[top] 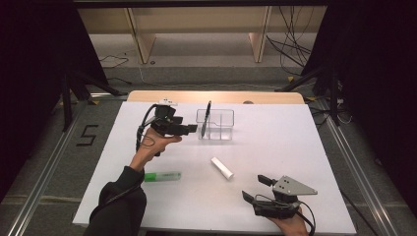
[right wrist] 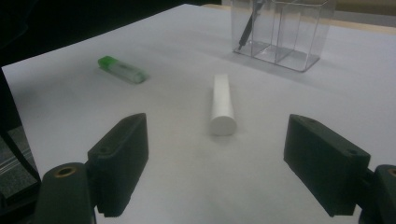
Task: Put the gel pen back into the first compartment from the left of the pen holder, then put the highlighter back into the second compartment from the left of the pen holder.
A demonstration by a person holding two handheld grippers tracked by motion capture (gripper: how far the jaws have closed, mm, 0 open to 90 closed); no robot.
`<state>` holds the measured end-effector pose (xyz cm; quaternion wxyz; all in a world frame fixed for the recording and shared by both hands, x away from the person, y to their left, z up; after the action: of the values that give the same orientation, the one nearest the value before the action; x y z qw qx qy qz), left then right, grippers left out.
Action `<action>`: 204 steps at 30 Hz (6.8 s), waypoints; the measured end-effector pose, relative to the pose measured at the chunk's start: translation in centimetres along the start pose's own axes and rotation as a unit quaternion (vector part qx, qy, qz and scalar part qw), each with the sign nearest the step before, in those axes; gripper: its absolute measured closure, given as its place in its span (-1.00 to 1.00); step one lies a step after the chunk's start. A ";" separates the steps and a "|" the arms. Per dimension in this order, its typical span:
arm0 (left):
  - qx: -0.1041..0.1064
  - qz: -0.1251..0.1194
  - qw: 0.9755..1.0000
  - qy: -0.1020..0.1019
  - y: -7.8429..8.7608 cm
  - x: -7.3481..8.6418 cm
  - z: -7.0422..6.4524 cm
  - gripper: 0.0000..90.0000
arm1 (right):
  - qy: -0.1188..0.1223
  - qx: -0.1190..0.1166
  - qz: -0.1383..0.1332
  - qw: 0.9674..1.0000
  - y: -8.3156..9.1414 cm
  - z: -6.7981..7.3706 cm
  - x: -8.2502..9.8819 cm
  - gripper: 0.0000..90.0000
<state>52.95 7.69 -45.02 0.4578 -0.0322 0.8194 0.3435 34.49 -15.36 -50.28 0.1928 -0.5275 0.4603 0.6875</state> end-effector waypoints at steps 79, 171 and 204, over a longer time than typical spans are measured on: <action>-0.027 0.282 0.954 -0.098 5.1 13.6 0.8 -0.54 | 0.003 -0.010 0.005 1.000 -0.3 0.3 0.1 -0.49; 0.039 0.387 0.898 -0.206 4.7 16.3 0.6 0.48 | 0.014 -0.013 0.011 1.000 -0.3 0.8 0.4 -0.49; 0.092 0.348 0.919 -0.163 2.3 13.4 -7.4 0.48 | 0.071 -0.016 0.003 0.997 -0.8 3.4 -0.4 -0.49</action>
<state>39.01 8.57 -51.59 0.4375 0.3538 0.7206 0.4051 33.40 -12.05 -50.25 0.1498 -0.5766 0.4634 0.6561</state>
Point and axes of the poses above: each handheld gripper's, and its own axes: y roughly backward along the jaws, x roughly out of its underside, z roughly to its left, the point moved 10 cm from there along -y, roughly forward along the jaws, and after that the axes turned 12 degrees about x, right-handed, at the moved point
